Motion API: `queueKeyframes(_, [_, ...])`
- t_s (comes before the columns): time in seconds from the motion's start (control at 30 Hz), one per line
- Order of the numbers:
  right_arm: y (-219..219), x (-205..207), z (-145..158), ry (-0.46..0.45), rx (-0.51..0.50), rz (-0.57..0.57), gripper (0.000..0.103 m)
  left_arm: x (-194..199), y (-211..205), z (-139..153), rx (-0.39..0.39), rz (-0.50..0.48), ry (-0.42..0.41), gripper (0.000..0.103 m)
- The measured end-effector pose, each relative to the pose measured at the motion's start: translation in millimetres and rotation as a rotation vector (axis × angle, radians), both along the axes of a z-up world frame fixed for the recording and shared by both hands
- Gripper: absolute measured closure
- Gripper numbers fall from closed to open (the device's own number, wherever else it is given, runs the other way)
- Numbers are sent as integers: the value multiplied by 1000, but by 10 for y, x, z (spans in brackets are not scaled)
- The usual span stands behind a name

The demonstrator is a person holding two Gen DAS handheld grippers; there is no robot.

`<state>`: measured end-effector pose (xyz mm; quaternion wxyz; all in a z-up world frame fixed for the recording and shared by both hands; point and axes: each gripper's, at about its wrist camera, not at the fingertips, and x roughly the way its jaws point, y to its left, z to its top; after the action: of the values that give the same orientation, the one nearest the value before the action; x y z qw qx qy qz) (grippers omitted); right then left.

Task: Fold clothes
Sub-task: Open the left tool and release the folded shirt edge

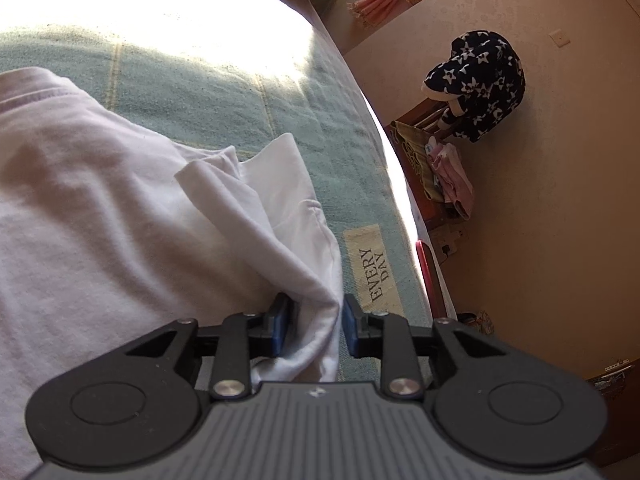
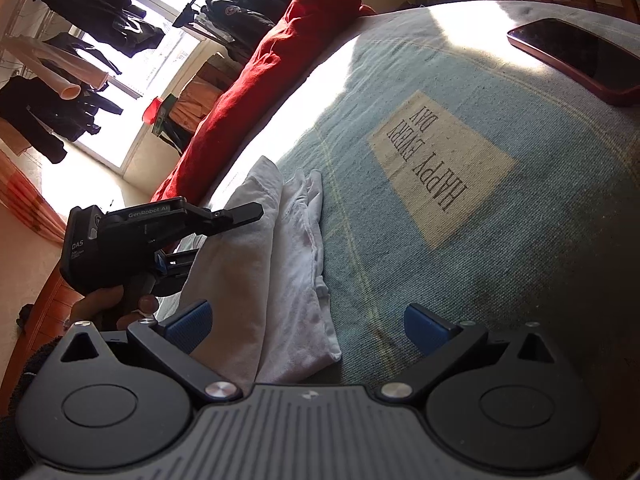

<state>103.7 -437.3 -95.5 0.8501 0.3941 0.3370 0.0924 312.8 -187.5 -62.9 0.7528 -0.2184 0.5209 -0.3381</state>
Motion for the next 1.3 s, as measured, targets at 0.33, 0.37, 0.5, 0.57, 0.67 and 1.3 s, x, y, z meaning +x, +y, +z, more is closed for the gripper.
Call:
queueKeyframes(0.33, [62, -37, 37, -7, -21, 12, 0, -61, -70, 181, 4, -25, -34, 50])
queueKeyframes(0.37, [69, -39, 43, -8, -22, 13, 0, -63, -80, 201, 7, -30, -39, 49])
queueKeyframes(0.5, [107, -54, 66, -10, -32, 20, 0, -49, -167, 264, 48, -44, -59, 44])
queueKeyframes(0.57, [125, -63, 75, -8, -40, 23, 0, -35, -227, 293, 85, -52, -79, 44])
queueKeyframes(0.67, [142, -77, 85, -3, -49, 24, 0, -10, -321, 320, 152, -54, -117, 42])
queueKeyframes(1.3, [239, -84, 120, -6, -66, 49, 0, -405, 719, 231, 201, -47, -271, 35])
